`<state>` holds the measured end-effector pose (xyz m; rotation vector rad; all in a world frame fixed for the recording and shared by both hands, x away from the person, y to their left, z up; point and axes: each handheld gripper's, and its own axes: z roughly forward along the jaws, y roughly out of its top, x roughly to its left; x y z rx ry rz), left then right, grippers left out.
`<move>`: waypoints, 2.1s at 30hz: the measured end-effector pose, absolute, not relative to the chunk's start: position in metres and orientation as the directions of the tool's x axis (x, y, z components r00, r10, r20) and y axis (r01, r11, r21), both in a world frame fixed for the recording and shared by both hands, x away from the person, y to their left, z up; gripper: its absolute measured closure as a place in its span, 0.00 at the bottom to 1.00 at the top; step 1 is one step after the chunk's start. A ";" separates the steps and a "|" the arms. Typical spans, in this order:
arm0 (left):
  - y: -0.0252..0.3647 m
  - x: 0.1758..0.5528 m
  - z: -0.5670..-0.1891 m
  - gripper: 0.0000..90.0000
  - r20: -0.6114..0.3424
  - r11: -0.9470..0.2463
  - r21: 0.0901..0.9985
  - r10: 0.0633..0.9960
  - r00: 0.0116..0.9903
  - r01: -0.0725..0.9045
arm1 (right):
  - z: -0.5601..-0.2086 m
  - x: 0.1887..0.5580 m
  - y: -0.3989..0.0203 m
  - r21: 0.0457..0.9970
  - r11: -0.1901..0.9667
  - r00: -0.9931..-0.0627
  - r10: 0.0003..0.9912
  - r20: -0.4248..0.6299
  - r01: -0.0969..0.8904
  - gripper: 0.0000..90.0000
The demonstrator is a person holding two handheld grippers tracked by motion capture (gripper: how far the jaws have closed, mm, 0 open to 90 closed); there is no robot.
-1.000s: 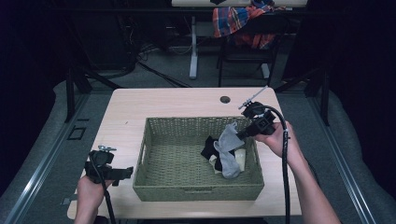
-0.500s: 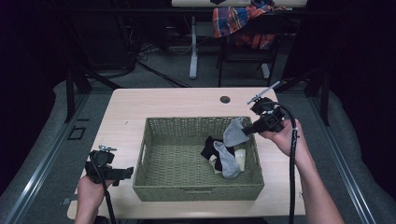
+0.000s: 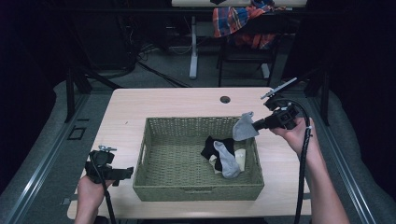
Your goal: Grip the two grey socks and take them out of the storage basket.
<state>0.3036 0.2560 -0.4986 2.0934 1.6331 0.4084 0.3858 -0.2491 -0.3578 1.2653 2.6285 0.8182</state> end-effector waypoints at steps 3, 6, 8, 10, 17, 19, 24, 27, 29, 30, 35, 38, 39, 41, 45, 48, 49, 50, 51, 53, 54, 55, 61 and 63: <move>0.256 0.304 -0.499 0.01 -0.042 -0.198 0.518 0.966 0.256 0.832 | -0.356 0.385 -0.255 0.517 0.495 -0.634 0.763 0.126 0.698 0.97; 0.256 0.304 -0.498 0.01 -0.040 -0.200 0.516 0.966 0.257 0.833 | -0.355 0.385 -0.262 0.527 0.475 -0.618 0.776 0.127 0.705 0.97; 0.257 0.304 -0.498 0.01 -0.039 -0.200 0.517 0.966 0.256 0.833 | -0.354 0.384 -0.267 0.530 0.465 -0.608 0.784 0.127 0.709 0.97; 0.256 0.303 -0.498 0.01 -0.042 -0.196 0.519 0.966 0.254 0.832 | -0.354 0.384 -0.270 0.533 0.459 -0.605 0.786 0.130 0.711 0.97; 0.256 0.303 -0.498 0.01 -0.039 -0.200 0.517 0.966 0.257 0.832 | -0.352 0.382 -0.293 0.539 0.419 -0.562 0.817 0.128 0.731 0.97; 0.256 0.303 -0.498 0.01 -0.041 -0.198 0.519 0.966 0.256 0.832 | -0.353 0.382 -0.299 0.543 0.405 -0.551 0.825 0.130 0.735 0.97; 0.256 0.304 -0.498 0.01 -0.041 -0.199 0.520 0.966 0.256 0.831 | -0.354 0.383 -0.312 0.545 0.377 -0.520 0.844 0.130 0.748 0.97; 0.256 0.303 -0.498 0.01 -0.041 -0.198 0.520 0.966 0.256 0.831 | -0.355 0.383 -0.318 0.541 0.365 -0.501 0.856 0.124 0.758 0.97; 0.255 0.303 -0.498 0.01 -0.041 -0.199 0.521 0.966 0.257 0.830 | -0.356 0.383 -0.321 0.536 0.359 -0.489 0.864 0.118 0.764 0.97; 0.255 0.303 -0.498 0.01 -0.041 -0.199 0.521 0.966 0.257 0.830 | -0.356 0.383 -0.321 0.536 0.359 -0.489 0.864 0.118 0.764 0.97; 0.256 0.303 -0.498 0.01 -0.041 -0.197 0.520 0.966 0.255 0.831 | -0.361 0.385 -0.330 0.516 0.345 -0.457 0.883 0.103 0.784 0.97; 0.256 0.303 -0.498 0.01 -0.039 -0.200 0.518 0.966 0.257 0.831 | -0.364 0.386 -0.332 0.506 0.334 -0.441 0.891 0.106 0.795 0.97; 0.256 0.303 -0.498 0.01 -0.041 -0.197 0.520 0.966 0.255 0.831 | -0.367 0.388 -0.335 0.495 0.337 -0.436 0.895 0.097 0.801 0.97; 0.256 0.303 -0.498 0.01 -0.040 -0.199 0.521 0.965 0.257 0.830 | -0.370 0.389 -0.336 0.491 0.329 -0.429 0.897 0.104 0.806 0.97; 0.256 0.303 -0.498 0.01 -0.041 -0.199 0.520 0.966 0.257 0.831 | -0.375 0.392 -0.340 0.471 0.324 -0.415 0.904 0.101 0.820 0.97; 0.256 0.303 -0.498 0.01 -0.042 -0.198 0.520 0.966 0.256 0.831 | -0.380 0.394 -0.343 0.456 0.318 -0.400 0.912 0.093 0.831 0.97; 0.256 0.303 -0.498 0.01 -0.041 -0.199 0.520 0.966 0.257 0.831 | -0.381 0.395 -0.344 0.447 0.319 -0.399 0.912 0.094 0.836 0.97; 0.256 0.303 -0.498 0.01 -0.041 -0.199 0.520 0.966 0.257 0.830 | -0.381 0.395 -0.344 0.447 0.319 -0.399 0.912 0.094 0.836 0.97; 0.256 0.303 -0.498 0.01 -0.041 -0.198 0.520 0.966 0.256 0.831 | -0.385 0.396 -0.345 0.447 0.307 -0.390 0.915 0.102 0.840 0.97; 0.256 0.303 -0.498 0.01 -0.041 -0.199 0.520 0.966 0.256 0.831 | -0.389 0.398 -0.346 0.433 0.310 -0.386 0.917 0.097 0.846 0.97; 0.256 0.303 -0.498 0.01 -0.041 -0.199 0.520 0.966 0.257 0.831 | -0.391 0.399 -0.346 0.433 0.303 -0.381 0.919 0.102 0.849 0.97; 0.255 0.303 -0.498 0.01 -0.041 -0.199 0.520 0.965 0.257 0.831 | -0.392 0.400 -0.347 0.416 0.316 -0.385 0.918 0.092 0.853 0.97; 0.255 0.303 -0.498 0.01 -0.041 -0.200 0.520 0.965 0.258 0.831 | -0.407 0.406 -0.346 0.378 0.319 -0.375 0.923 0.085 0.869 0.97; 0.256 0.303 -0.498 0.01 -0.039 -0.203 0.518 0.965 0.260 0.831 | -0.412 0.409 -0.346 0.359 0.326 -0.380 0.921 0.088 0.874 0.97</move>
